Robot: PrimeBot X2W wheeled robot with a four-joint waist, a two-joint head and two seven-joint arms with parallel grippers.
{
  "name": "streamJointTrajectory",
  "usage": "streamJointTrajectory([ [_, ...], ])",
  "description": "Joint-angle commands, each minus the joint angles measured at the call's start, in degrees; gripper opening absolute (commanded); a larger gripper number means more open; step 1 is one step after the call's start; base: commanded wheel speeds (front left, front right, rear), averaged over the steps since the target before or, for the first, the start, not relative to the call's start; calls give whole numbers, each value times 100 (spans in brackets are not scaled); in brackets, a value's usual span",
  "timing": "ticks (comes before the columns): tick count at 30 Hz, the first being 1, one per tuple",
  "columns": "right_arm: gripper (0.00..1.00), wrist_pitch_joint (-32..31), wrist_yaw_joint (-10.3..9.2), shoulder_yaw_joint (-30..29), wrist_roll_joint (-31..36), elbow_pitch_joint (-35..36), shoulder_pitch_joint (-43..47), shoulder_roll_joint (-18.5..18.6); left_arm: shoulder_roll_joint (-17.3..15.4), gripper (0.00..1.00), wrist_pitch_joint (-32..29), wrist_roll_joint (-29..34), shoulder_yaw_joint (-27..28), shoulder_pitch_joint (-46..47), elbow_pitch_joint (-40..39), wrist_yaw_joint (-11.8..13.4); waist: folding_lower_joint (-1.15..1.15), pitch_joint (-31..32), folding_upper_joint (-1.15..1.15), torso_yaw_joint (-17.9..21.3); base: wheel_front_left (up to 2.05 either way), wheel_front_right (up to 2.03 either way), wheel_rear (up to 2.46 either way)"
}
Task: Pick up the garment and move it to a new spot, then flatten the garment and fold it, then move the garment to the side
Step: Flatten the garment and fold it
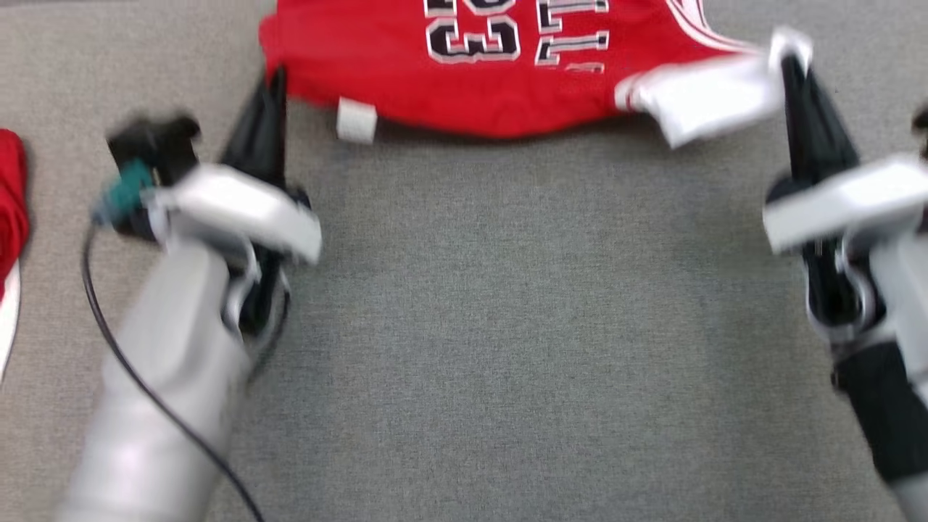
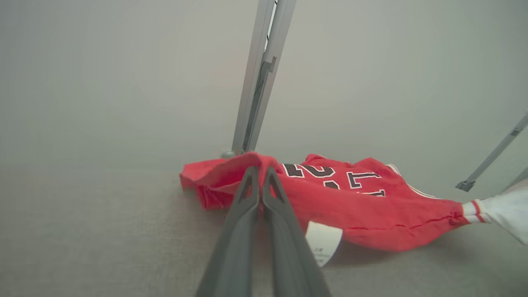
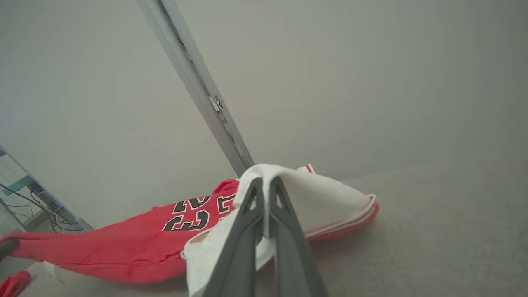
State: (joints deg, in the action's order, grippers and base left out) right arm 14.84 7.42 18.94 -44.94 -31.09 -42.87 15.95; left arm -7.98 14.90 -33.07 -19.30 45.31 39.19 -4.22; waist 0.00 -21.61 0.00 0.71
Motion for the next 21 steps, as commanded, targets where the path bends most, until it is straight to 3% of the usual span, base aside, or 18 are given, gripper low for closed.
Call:
streamJointTrajectory([
  [1, 0, 40, 13, -43, -16, 100, 262, 30, -37, 0, 23, 49, 22, -235, -137, 64, 0, 140, 0, 0, 0, 0, 0],
  [4, 0, 46, 13, -385, -115, 703, 1337, 10, -163, 0, -45, -47, 52, -1246, -998, 270, 0, 307, 0, -6, 0, 0, 0],
  [10, 0, -182, 12, -1104, -4, 1708, 3171, -335, -437, 0, -736, -532, 232, -2870, -2624, 631, 0, 610, 0, -9, 0, 0, 0],
  [16, 0, -870, 12, -1707, 336, 2813, 4525, -844, -882, 0, -1371, -747, 425, -4015, -3872, 1075, 0, 834, 0, 25, 0, 0, 0],
  [21, 0, -1471, 12, -1916, 421, 3559, 5400, -1198, -1071, 0, -1761, -807, 451, -4769, -4593, 1412, 0, 1025, 0, 87, 0, 0, 0],
])
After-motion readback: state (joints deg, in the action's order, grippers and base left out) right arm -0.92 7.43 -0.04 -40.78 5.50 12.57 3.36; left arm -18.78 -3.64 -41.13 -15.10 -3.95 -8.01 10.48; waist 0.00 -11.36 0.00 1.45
